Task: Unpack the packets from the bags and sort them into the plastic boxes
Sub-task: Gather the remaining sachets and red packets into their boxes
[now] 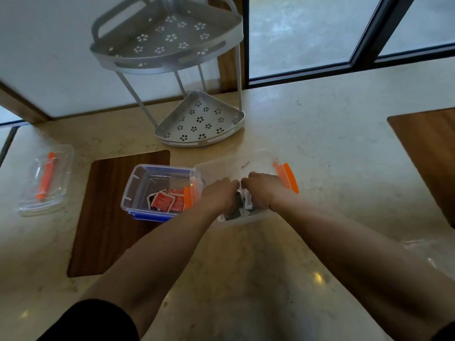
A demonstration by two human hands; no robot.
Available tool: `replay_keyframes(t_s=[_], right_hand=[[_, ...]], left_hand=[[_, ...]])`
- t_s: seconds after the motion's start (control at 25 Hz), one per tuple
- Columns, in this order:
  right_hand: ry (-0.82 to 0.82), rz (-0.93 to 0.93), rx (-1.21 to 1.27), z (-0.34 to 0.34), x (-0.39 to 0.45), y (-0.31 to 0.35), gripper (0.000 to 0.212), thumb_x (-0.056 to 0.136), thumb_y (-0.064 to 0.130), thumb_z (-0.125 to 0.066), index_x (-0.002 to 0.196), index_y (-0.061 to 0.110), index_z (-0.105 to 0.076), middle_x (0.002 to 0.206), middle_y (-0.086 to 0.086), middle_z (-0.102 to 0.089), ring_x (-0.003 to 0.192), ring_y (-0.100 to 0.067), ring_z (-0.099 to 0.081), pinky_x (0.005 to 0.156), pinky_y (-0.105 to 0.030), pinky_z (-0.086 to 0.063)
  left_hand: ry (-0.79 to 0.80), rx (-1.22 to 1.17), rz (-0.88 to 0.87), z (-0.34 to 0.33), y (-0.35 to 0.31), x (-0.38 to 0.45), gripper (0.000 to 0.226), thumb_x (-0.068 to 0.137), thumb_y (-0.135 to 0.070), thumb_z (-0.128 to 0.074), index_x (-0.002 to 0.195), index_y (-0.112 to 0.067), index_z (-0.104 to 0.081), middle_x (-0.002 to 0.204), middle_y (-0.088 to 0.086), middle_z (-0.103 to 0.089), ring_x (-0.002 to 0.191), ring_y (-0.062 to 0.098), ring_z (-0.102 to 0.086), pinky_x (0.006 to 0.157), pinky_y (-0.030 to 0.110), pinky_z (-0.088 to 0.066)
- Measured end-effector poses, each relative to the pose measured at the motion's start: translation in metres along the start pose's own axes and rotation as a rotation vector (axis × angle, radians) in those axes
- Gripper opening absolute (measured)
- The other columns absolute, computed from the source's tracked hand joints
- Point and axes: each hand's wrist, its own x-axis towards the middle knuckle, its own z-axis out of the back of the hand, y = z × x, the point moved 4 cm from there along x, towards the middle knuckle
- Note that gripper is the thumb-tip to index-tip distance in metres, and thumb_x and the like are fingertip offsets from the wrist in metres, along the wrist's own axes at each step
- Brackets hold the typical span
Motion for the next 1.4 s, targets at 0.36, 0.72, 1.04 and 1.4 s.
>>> replay_keyframes(t_s=[0.36,0.72,1.04,1.4], right_hand=[[-0.324,-0.094,0.078,0.042,-0.033,0.048,0.031,0.091,0.026,-0.056,0.122,0.023,-0.057,0.117,-0.003,-0.061,0.104,-0.023,-0.059,0.077,-0.037,-0.053],[-0.627,-0.064,0.161,0.057,-0.048,0.176,0.024,0.093,0.033,-0.054,0.112,0.021,-0.06,0.114,0.0,-0.064,0.102,-0.021,-0.058,0.078,-0.034,-0.049],[-0.355,-0.079,0.199,-0.044,-0.042,0.263,0.028,0.093,0.04,-0.051,0.115,0.025,-0.058,0.117,0.001,-0.062,0.105,-0.018,-0.058,0.084,-0.032,-0.047],[-0.028,-0.206,0.347,-0.131,-0.04,0.295,0.036,0.088,0.052,-0.055,0.118,0.032,-0.055,0.121,0.003,-0.057,0.104,-0.012,-0.054,0.085,-0.027,-0.047]], left_hand=[[-0.098,-0.044,-0.199,0.053,0.023,-0.045,0.052,0.09,-0.023,-0.064,0.139,-0.019,-0.046,0.135,0.006,-0.051,0.122,0.024,-0.051,0.1,0.039,-0.045],[-0.319,-0.192,-0.236,0.067,0.146,-0.141,0.031,0.088,-0.025,-0.065,0.118,-0.02,-0.061,0.117,-0.001,-0.064,0.105,0.016,-0.061,0.089,0.032,-0.051],[-0.085,-0.292,-0.081,-0.018,0.262,-0.195,0.012,0.084,-0.039,-0.065,0.094,-0.031,-0.066,0.092,-0.015,-0.064,0.086,0.005,-0.062,0.075,0.031,-0.056],[-0.048,-0.289,0.074,-0.104,0.279,-0.211,0.044,0.076,-0.06,-0.064,0.11,-0.034,-0.055,0.109,-0.01,-0.063,0.099,0.012,-0.058,0.088,0.037,-0.049]])
